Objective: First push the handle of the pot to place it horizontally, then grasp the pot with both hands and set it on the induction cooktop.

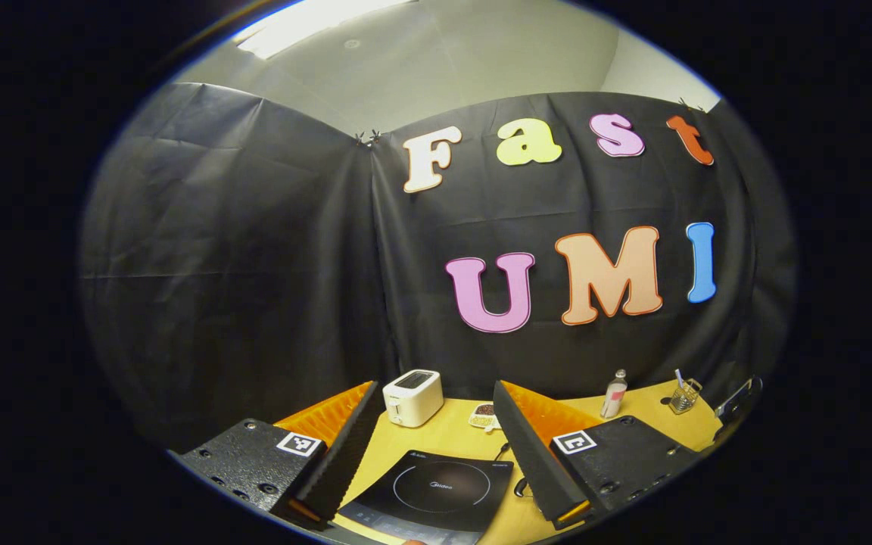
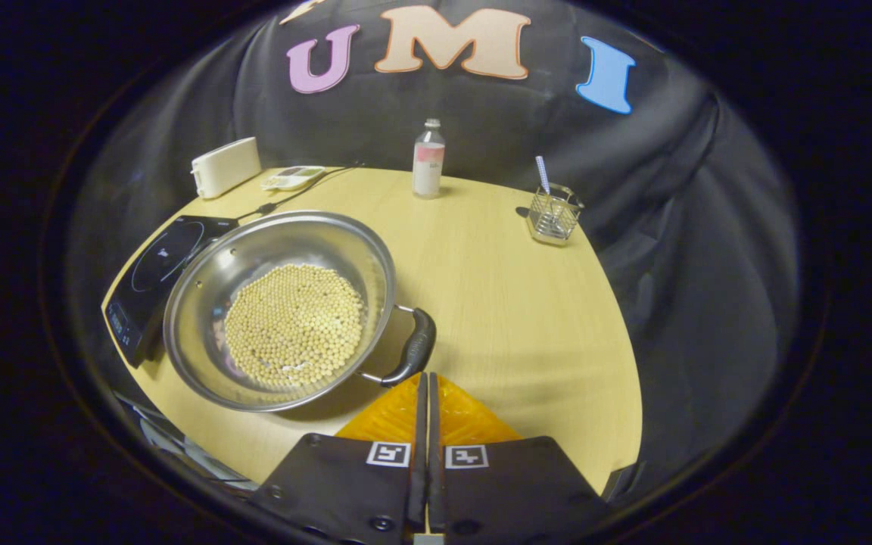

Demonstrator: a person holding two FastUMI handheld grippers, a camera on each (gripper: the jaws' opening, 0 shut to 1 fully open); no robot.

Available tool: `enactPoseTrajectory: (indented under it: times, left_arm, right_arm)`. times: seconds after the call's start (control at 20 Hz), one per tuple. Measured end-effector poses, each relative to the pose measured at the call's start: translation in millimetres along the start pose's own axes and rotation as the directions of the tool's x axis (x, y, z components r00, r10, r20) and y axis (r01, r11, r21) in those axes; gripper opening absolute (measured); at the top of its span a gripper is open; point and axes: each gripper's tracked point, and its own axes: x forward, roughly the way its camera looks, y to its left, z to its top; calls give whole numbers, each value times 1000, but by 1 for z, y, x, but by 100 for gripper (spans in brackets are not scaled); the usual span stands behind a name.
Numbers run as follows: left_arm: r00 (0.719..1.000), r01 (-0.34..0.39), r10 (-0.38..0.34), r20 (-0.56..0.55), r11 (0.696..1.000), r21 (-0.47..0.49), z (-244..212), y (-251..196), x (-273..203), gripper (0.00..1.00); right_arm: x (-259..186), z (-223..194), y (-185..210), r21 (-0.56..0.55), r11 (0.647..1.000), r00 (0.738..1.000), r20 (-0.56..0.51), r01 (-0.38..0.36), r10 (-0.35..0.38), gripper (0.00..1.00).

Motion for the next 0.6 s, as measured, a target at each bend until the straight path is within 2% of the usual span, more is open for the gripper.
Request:
enactPoseTrajectory:
  times: [0.15,0.2,0.25,0.35,0.4,0.45,0.5,0.55,0.6]
  left_arm:
    - [1000,19,-20,-17,1000,-18,-7,-6,3,96]
    - [999,25,-26,-22,999,-25,-10,-8,5,96]
    - [999,31,-32,-29,999,-31,-13,-10,6,96]
    - [998,42,-44,-45,998,-36,-22,-12,9,95]
    - [997,52,-54,-51,998,-42,-26,-14,11,95]
    - [996,61,-64,-61,997,-47,-31,-16,13,95]
    - [995,65,-69,-75,996,-53,-38,-16,15,96]
    - [993,68,-73,-90,996,-60,-44,-16,15,96]
    - [991,73,-80,-103,995,-72,-49,-17,17,96]
  right_arm:
    - [-11,11,2,40,999,1000,30,4,-5,3]
    - [-14,15,3,56,998,999,38,2,-4,11]
    - [-17,17,2,68,998,999,42,1,-4,12]
    - [-20,21,0,82,997,998,59,10,-14,7]
    - [-24,25,0,91,996,997,70,11,-18,14]
    - [-27,28,-1,99,995,996,83,12,-21,7]
    - [-28,32,-1,109,994,995,95,15,-26,7]
    - [-32,36,0,122,992,994,111,9,-23,14]
    - [-33,40,2,137,991,992,127,3,-20,14]
